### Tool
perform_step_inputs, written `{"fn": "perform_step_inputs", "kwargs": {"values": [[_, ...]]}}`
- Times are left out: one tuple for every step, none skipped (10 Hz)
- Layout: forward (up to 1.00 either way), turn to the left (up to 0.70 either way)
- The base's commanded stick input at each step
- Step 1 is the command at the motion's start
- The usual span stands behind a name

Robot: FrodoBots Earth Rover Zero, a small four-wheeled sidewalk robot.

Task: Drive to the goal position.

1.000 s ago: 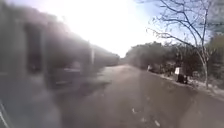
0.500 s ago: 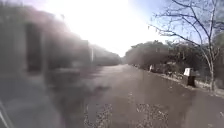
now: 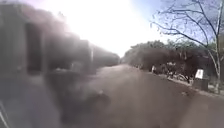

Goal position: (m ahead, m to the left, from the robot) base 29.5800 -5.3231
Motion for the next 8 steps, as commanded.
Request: {"fn": "perform_step_inputs", "kwargs": {"values": [[1.00,0.00],[1.00,0.00],[1.00,0.00],[1.00,0.00],[1.00,0.00],[1.00,0.01],[1.00,0.12],[1.00,0.24]]}}
